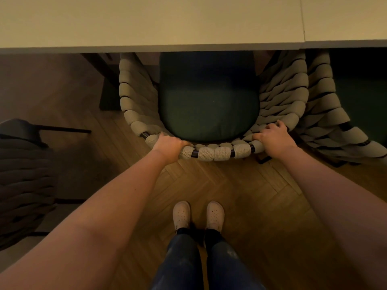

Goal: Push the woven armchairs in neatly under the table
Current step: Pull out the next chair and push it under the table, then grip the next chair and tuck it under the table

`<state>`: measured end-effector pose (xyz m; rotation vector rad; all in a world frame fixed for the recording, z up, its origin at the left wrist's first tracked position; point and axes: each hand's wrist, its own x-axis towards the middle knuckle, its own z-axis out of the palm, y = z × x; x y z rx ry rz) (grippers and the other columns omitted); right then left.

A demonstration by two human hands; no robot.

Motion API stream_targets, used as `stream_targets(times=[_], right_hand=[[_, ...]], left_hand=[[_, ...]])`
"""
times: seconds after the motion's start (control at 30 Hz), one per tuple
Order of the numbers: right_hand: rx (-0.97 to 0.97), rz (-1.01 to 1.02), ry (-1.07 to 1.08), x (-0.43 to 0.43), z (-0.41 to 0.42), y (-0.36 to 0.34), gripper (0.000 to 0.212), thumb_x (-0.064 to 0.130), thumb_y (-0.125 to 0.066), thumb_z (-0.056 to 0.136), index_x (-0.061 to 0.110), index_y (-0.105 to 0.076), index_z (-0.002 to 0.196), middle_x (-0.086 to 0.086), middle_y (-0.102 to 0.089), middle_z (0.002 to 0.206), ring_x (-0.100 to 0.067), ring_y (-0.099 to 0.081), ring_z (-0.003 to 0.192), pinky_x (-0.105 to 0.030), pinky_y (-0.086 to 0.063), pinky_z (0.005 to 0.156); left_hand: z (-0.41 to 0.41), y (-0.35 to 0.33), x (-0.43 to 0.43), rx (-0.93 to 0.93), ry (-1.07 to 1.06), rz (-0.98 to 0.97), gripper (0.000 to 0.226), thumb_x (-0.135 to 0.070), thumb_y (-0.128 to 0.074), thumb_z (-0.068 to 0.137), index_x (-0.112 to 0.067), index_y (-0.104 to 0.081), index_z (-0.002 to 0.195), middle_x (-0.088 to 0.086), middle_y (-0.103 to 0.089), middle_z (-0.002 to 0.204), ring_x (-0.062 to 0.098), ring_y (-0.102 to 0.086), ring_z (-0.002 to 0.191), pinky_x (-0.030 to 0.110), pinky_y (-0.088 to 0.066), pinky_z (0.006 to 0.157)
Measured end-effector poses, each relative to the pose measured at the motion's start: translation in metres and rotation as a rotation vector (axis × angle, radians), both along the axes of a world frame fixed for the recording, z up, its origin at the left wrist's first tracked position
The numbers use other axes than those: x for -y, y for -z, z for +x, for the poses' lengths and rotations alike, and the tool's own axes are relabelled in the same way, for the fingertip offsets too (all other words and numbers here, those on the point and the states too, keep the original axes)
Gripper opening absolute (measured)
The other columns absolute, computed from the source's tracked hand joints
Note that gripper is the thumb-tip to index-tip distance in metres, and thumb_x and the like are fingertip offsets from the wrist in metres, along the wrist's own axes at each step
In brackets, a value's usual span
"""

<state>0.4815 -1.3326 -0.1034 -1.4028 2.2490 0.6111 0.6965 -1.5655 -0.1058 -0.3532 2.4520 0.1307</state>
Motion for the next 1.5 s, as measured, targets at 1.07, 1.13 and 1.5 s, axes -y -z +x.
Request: stream_targets(times=[1.07,1.13,1.5], right_hand=[[0.362,-0.338,-0.299,0.208,0.375,-0.033,0.083,0.039,-0.063,0.089,0.026,-0.013,0.154,-0.009,-0.015,0.16,-0.025,-0.005,0.149,-0.045,-0.005,0.122],[0.379,-0.329,-0.307,0.23,0.425,-0.031,0.084,0.041,-0.063,0.088,0.027,-0.013,0.154,-0.009,-0.015,0.16,-0.025,-0.005,0.149,-0.044,-0.004,0.122],[0.479,-0.387,-0.513,0.339,0.66,-0.035,0.086,0.044,-0.064,0.087,0.023,-0.015,0.154,-0.012,-0.018,0.159,-0.027,-0.01,0.149,-0.047,-0.008,0.121]], left_hand=[[0.388,-0.021,0.016,-0.237,-0.748,-0.158,0.086,-0.03,-0.052,0.095,-0.024,0.01,0.154,0.015,0.016,0.161,0.03,0.013,0.149,0.05,0.003,0.12],[0.454,-0.025,0.029,-0.241,-0.824,-0.158,0.084,-0.029,-0.051,0.096,-0.024,0.007,0.155,0.015,0.016,0.161,0.03,0.014,0.149,0.05,0.004,0.119],[0.72,-0.04,0.12,-0.148,-1.065,-0.313,0.095,-0.027,-0.065,0.088,-0.022,0.002,0.156,0.017,0.01,0.161,0.032,0.013,0.148,0.054,0.003,0.117]])
